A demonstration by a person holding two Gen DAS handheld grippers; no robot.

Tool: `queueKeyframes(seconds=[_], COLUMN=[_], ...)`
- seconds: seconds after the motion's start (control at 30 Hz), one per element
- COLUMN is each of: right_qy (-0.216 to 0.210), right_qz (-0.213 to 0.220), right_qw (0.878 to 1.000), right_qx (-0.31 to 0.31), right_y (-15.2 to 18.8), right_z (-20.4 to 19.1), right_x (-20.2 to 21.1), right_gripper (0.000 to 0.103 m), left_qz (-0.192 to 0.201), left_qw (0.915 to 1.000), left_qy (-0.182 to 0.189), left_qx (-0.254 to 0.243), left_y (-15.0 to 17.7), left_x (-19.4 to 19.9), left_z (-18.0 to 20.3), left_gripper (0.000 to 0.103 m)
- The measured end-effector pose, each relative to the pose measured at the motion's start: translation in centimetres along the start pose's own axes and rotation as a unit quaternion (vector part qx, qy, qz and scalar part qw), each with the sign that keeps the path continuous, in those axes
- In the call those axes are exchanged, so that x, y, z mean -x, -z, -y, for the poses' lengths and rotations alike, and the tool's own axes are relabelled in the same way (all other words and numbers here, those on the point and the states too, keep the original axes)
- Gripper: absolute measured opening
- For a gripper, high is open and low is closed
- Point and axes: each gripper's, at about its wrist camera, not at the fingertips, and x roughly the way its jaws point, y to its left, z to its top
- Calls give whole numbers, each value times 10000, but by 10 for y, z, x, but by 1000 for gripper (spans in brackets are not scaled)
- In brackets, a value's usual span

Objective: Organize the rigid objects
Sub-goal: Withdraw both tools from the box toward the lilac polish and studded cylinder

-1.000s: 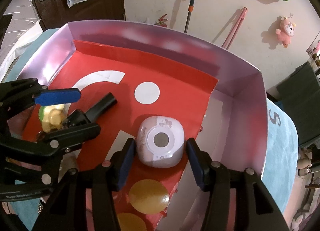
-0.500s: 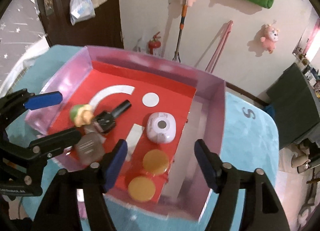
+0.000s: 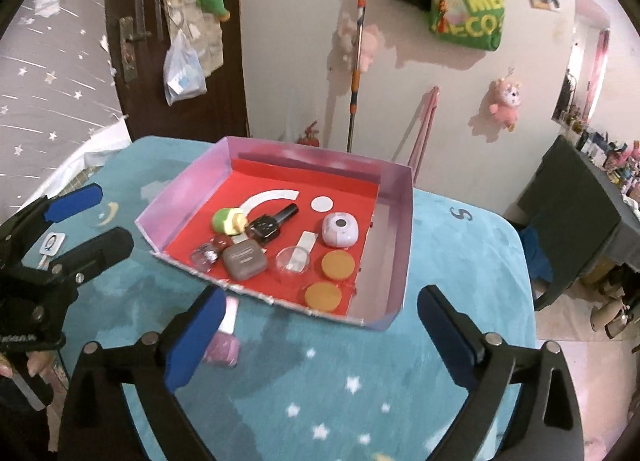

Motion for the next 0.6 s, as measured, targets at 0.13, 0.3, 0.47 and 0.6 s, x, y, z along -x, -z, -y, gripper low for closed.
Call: queueKeyframes(seconds=[0.13,0.3,0.47,0.6], right_qy=[169,430,522,581], right_qz=[330,498,481,417], right_qw=[9993,9975,9967,9964], right_qx=[-71,-269,-385,-465], right_y=[26,61,86,101], right_z=[-5,-10,-13,-14], right_x=[22,26,12,-4], right_gripper=[103,103,103,103], left_qz=[43,-70,-246,-346], left_qw=[9999,9998,9994,9990], left_qy=[-93,-170,-167,-143], left_qx=[83,123,199,241], left_y=[26,59,85,97], left_x=[8,2,-12,-22], left_z=[2,3,0,-3], left_gripper=[96,96,96,96])
